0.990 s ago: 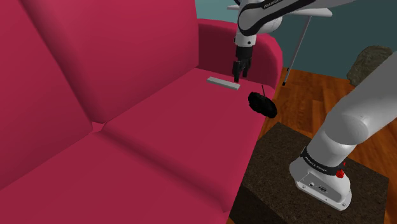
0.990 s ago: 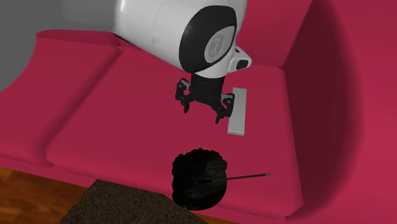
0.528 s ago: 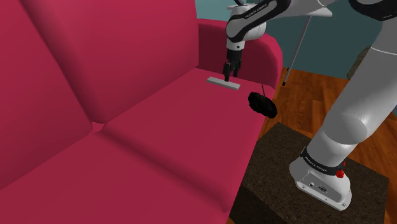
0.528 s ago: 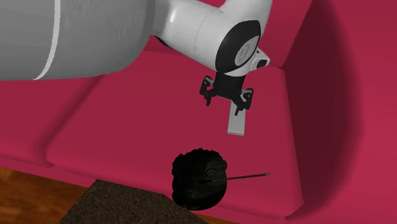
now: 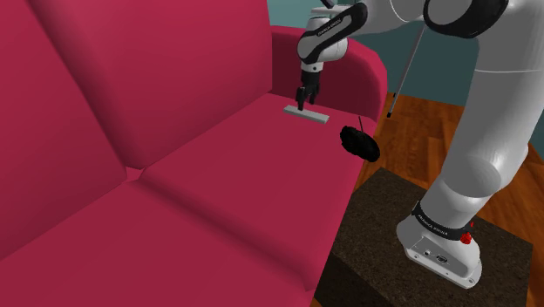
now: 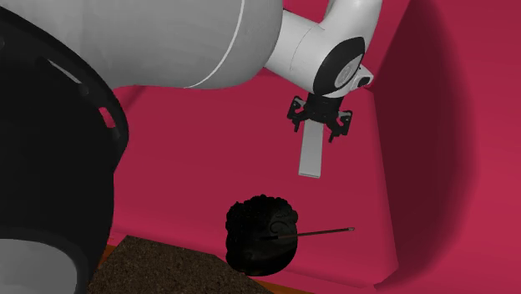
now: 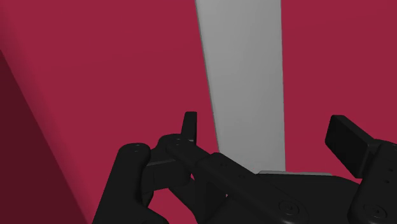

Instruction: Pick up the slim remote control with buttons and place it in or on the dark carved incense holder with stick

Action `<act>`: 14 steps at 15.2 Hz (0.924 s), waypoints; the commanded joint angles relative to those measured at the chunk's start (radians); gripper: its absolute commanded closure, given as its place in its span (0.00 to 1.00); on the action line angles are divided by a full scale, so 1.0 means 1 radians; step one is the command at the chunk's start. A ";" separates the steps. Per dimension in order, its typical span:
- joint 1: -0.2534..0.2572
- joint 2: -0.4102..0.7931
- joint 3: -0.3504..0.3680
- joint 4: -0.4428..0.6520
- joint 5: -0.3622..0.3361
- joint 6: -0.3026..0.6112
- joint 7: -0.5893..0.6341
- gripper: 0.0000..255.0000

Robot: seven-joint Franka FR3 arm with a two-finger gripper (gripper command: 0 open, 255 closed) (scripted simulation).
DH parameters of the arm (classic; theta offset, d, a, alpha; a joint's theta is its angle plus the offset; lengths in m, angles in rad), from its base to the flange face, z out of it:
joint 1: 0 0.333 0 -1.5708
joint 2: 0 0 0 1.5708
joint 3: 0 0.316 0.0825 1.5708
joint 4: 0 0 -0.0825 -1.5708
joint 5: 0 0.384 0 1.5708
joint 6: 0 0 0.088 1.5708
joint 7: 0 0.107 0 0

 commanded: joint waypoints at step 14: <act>-0.004 0.061 0.003 -0.018 0.010 0.081 -0.009 0.00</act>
